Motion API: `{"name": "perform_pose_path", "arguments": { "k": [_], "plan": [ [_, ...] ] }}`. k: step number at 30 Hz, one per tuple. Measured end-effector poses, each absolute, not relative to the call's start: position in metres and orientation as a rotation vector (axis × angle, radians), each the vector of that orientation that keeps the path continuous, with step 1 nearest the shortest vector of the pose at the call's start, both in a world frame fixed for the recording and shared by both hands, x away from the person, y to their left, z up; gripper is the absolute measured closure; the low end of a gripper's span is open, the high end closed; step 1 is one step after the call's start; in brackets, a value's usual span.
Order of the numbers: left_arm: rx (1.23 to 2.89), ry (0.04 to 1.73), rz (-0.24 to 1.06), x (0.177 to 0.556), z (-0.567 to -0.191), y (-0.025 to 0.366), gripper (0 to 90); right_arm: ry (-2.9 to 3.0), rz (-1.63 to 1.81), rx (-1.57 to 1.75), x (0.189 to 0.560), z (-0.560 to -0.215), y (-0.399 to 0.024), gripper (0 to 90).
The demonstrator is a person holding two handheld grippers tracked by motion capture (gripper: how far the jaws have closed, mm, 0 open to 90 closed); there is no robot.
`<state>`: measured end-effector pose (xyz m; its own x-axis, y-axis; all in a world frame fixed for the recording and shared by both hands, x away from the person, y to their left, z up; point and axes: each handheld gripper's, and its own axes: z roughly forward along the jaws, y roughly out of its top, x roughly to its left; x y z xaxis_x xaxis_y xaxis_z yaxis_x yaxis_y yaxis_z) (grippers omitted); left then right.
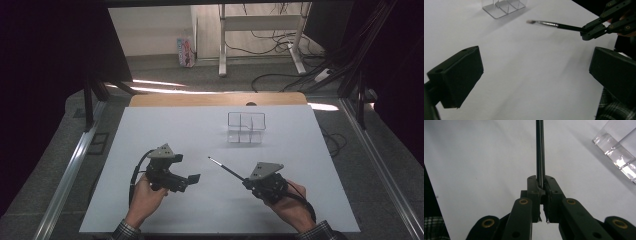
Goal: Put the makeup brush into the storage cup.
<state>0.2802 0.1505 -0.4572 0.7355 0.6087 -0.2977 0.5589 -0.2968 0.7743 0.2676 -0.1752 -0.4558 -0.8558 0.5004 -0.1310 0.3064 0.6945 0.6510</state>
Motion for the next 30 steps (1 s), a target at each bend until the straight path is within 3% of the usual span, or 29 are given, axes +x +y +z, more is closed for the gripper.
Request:
{"name": "perform_pose_path", "arguments": {
  "k": [12,17,24,25,26,30],
  "plan": [
    [1.946,0.819,-0.097,0.279,-0.456,0.136,0.1,2.552,1.082,0.607,0.259,-0.453,-0.168,83.6],
    [1.924,0.803,-0.121,0.278,-0.454,0.133,5.2,2.542,1.162,0.558,0.253,-0.452,-0.162,83.6],
    [1.849,0.781,-0.216,0.279,-0.454,0.137,33.7,2.547,1.223,0.489,0.246,-0.453,-0.154,83.5],
    [1.842,0.779,-0.223,0.279,-0.454,0.137,41.0,2.551,1.238,0.474,0.245,-0.454,-0.152,83.5],
    [1.834,0.775,-0.234,0.28,-0.454,0.138,41.0,2.551,1.238,0.474,0.245,-0.454,-0.152,83.5],
    [1.811,0.766,-0.269,0.28,-0.454,0.14,54.9,2.567,1.251,0.458,0.244,-0.455,-0.151,83.5]
  ]
}}
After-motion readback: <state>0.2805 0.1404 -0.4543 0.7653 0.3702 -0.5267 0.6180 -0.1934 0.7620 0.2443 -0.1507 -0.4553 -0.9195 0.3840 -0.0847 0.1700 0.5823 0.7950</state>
